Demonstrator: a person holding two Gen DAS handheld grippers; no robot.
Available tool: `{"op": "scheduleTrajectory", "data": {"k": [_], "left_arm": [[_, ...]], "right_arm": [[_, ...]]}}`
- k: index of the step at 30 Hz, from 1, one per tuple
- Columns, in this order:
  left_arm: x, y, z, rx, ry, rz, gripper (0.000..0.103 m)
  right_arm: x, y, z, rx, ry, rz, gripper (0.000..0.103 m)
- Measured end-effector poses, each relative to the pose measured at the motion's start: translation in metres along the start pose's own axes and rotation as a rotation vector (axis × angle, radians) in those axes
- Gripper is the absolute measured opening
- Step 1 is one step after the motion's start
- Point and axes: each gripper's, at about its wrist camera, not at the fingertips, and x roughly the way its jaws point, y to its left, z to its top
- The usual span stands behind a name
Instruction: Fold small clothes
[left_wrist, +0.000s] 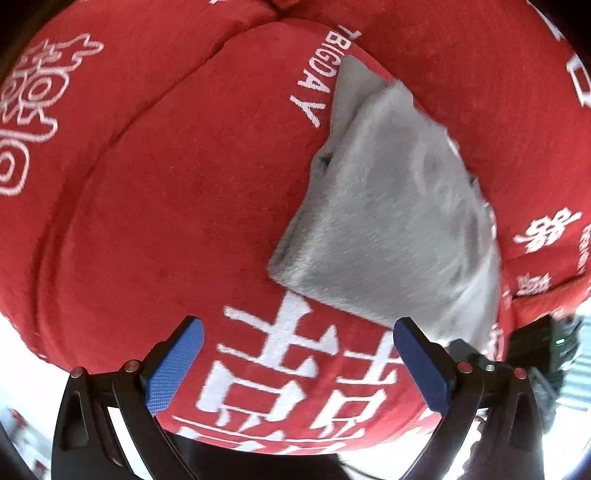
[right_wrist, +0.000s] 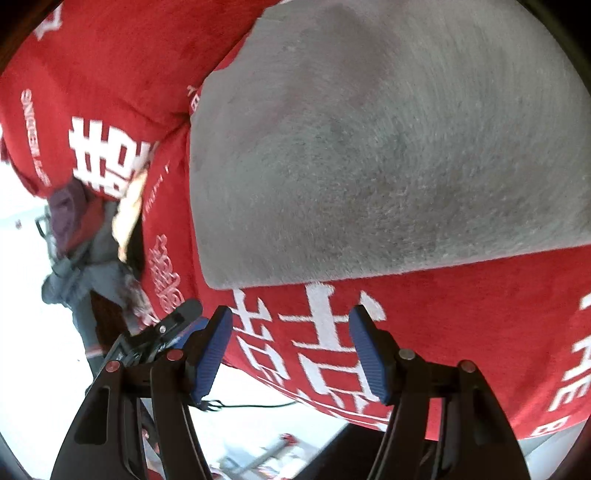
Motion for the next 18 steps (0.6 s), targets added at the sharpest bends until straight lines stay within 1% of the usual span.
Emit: {"op": "scheduleTrajectory", "data": {"k": [7,10,14,18], "left_arm": [[0.001,0.004,-0.001,-0.077,-0.014,-0.072,0.103],[0.003,0.005,-0.003,-0.113,-0.015,-0.118,0.103],[0.004,0.01,-0.006,-0.166,-0.023,-0.166,0.103],[0.008,0.011,-0.01,-0.234,-0.026,-0.22,0.103]], "right_arm": [[0.028,-0.016,0.008,0.155,-0.002,0.202,0.069],[0.038,-0.02,0.01,0.207,-0.019,0.263,0.069],[0.04,-0.028,0.012,0.274,-0.079,0.311,0.069],[0.041,-0.032,0.007,0.311,-0.088,0.334,0.066]]}}
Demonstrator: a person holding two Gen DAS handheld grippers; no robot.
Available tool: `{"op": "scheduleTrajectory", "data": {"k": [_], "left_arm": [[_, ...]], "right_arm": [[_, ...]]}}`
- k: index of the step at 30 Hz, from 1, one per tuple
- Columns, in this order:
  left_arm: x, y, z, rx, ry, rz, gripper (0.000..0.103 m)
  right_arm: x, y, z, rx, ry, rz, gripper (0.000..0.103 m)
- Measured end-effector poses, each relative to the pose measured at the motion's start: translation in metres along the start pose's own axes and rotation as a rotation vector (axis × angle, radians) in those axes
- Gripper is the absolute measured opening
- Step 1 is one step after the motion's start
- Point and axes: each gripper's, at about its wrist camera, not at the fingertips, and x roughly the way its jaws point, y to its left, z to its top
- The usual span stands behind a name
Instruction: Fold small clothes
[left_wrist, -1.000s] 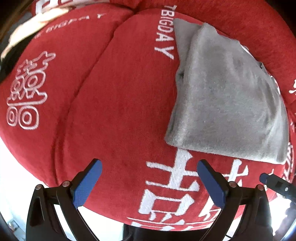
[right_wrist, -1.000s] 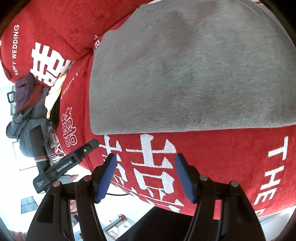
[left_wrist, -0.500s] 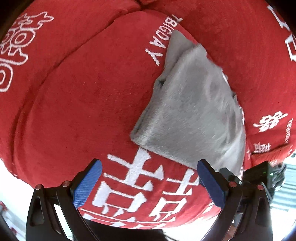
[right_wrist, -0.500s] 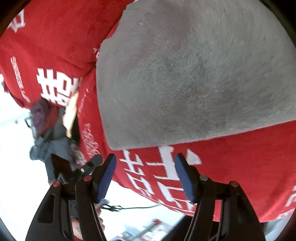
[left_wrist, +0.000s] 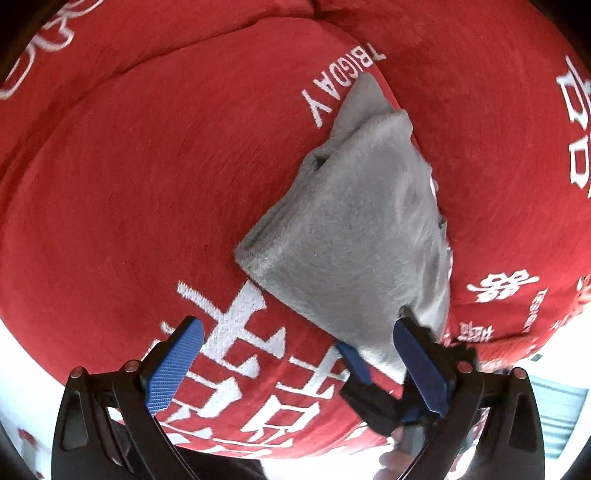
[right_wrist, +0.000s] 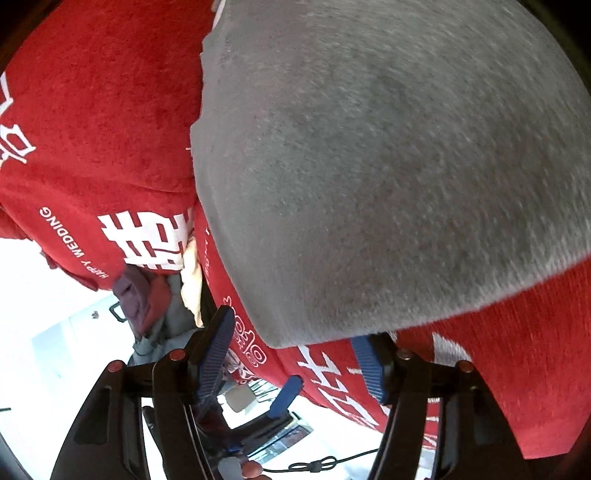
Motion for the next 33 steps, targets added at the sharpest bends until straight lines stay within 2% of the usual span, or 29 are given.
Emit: {"op": "scheduleTrajectory", "data": {"k": [3,6,7,8,9,10,15,20,22,25,26,27,29,33], "left_arm": [[0.002,-0.002,-0.001,0.0,-0.003,-0.007,0.103],[0.005,-0.005,0.0,0.009,0.002,-0.013,0.103],[0.006,-0.007,0.0,0.011,0.003,-0.012,0.103],[0.007,-0.008,0.0,0.011,0.003,-0.012,0.103],[0.009,-0.01,0.0,0.01,0.004,-0.016,0.103],[0.01,-0.011,0.0,0.006,0.007,-0.026,0.103],[0.019,-0.015,0.0,-0.032,0.009,-0.107,0.103],[0.032,-0.032,0.013,-0.04,-0.026,-0.151,0.103],[0.037,-0.041,0.02,-0.025,-0.049,-0.13,0.103],[0.042,-0.058,0.029,0.063,-0.1,-0.004,0.101],[0.044,-0.065,0.031,0.11,-0.119,0.056,0.094],[0.045,-0.068,0.032,0.144,-0.126,0.09,0.089],[0.048,-0.072,0.034,0.177,-0.132,0.142,0.071],[0.047,-0.072,0.039,0.208,-0.15,0.196,0.051]], "right_arm": [[-0.002,-0.002,-0.003,-0.002,0.012,-0.007,0.064],[-0.001,-0.005,0.001,0.022,-0.007,0.011,0.056],[0.0,-0.006,0.004,0.039,-0.014,0.027,0.043],[0.003,-0.007,0.007,0.059,-0.016,0.047,0.023],[0.004,-0.008,0.01,0.072,-0.015,0.059,0.015],[0.005,-0.008,0.012,0.081,-0.015,0.07,0.01],[-0.007,0.004,0.019,0.075,-0.016,0.194,0.01],[-0.015,0.019,0.02,0.04,0.0,0.21,0.01],[-0.014,0.022,0.02,0.032,0.009,0.199,0.01],[-0.01,0.019,0.019,0.025,0.035,0.174,0.01],[-0.01,0.017,0.017,0.022,0.042,0.166,0.01],[-0.01,0.015,0.016,0.019,0.048,0.159,0.009],[-0.009,0.012,0.014,0.012,0.065,0.138,0.009],[-0.01,0.013,0.014,-0.017,0.105,0.095,0.01]]}}
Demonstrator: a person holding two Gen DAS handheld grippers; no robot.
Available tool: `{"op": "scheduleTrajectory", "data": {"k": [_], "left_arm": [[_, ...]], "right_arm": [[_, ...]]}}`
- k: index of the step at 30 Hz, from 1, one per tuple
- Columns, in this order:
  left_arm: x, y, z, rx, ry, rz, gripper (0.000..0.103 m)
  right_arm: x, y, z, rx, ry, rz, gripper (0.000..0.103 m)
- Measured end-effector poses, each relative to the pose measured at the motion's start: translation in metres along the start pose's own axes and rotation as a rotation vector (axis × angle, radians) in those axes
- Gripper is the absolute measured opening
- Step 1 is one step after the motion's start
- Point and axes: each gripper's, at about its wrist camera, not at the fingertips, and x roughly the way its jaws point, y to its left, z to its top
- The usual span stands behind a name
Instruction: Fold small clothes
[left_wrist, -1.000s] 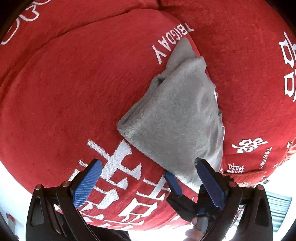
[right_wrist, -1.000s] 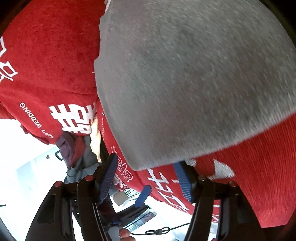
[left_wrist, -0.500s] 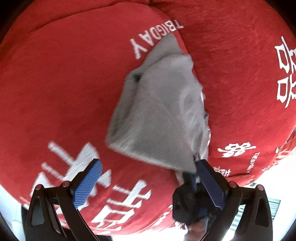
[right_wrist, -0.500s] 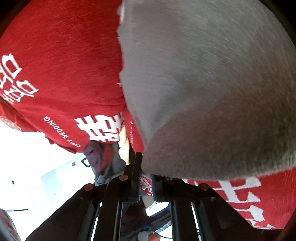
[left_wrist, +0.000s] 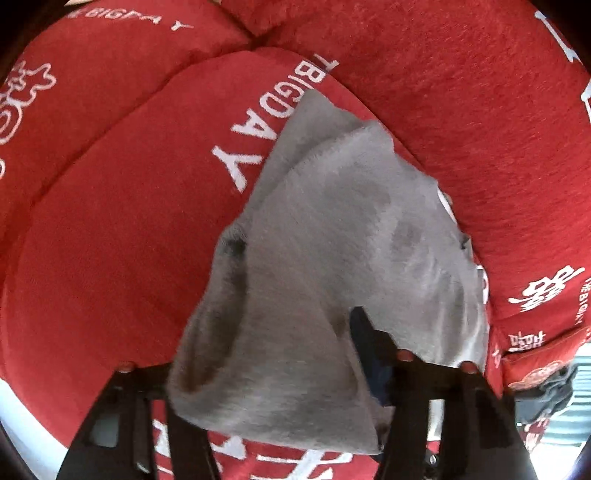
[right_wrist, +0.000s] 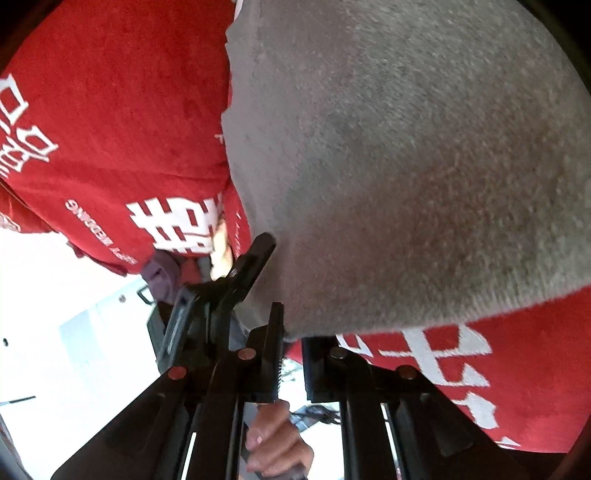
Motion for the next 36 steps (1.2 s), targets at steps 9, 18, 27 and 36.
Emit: {"op": "scheduleTrajectory", "data": {"k": [9,18,27,36], "left_arm": [[-0.013,-0.043,-0.009,0.351,-0.146,0.25,0.015],[-0.019,-0.1,-0.049,0.814,-0.289,0.385,0.015],[-0.021,-0.115,-0.054,0.895,-0.312,0.366,0.015],[-0.019,-0.12,-0.058,0.915,-0.329,0.332,0.015]], "right_arm": [[-0.041,0.03,0.008,-0.167,0.094,-0.215,0.024],[-0.048,0.126,0.064,-0.438,0.08,-0.405,0.061],[0.1,0.208,0.096,-0.697,0.448,-0.638,0.08],[0.212,0.2,0.096,-0.758,0.673,-0.934,0.08]]}}
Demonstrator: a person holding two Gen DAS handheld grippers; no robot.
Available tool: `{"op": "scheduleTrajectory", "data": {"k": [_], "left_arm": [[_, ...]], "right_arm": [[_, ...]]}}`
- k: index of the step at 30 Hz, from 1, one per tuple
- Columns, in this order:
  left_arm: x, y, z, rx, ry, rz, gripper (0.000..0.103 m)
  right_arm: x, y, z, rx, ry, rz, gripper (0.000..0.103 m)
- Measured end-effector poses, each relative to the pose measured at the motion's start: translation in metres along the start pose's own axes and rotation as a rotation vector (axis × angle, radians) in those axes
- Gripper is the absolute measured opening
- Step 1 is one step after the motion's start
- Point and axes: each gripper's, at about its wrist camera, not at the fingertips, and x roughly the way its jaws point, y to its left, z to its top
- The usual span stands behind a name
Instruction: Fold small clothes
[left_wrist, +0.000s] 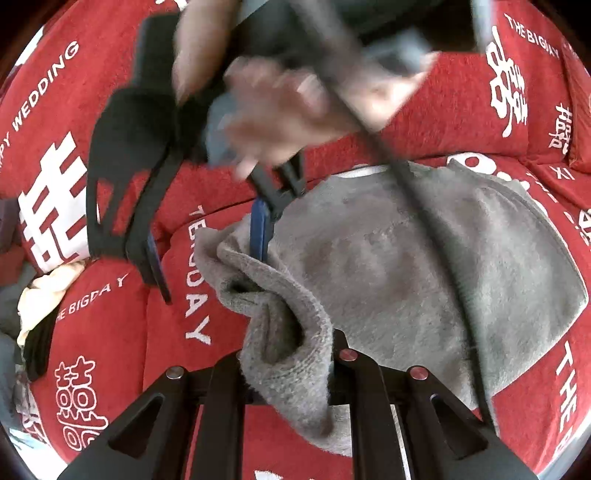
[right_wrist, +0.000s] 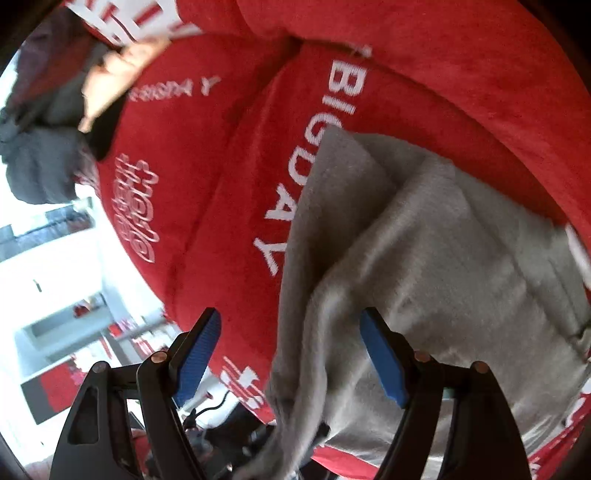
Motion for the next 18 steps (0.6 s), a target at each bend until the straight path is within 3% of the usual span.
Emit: {"op": "scheduleTrajectory", "data": {"k": [4,6,7,8,12,18], "left_arm": [[-0.001,0.001,0.003,-0.009,-0.004,-0.011,0.015],[-0.001,0.003,0.004,-0.012,-0.003,-0.016,0.015],[-0.002,0.003,0.004,-0.012,-0.003,-0.025,0.015],[-0.004,0.003,0.005,-0.01,-0.006,-0.03,0.015],[-0.025,-0.004,0.014,0.02,-0.045,-0.061,0.015],[-0.066,-0.031,0.035,0.085,-0.112,-0.13,0.015]], "right_arm": [[0.024,0.008,0.008,-0.042,0.065,-0.133,0.079],[0.027,0.002,0.006,-0.03,0.058,-0.141,0.045],[0.026,-0.003,0.004,-0.024,0.044,-0.156,0.014],[0.024,-0.009,0.002,-0.021,0.026,-0.158,0.014],[-0.006,-0.03,-0.025,0.018,-0.104,-0.001,0.014],[-0.07,-0.06,-0.095,0.022,-0.347,0.242,0.014]]}}
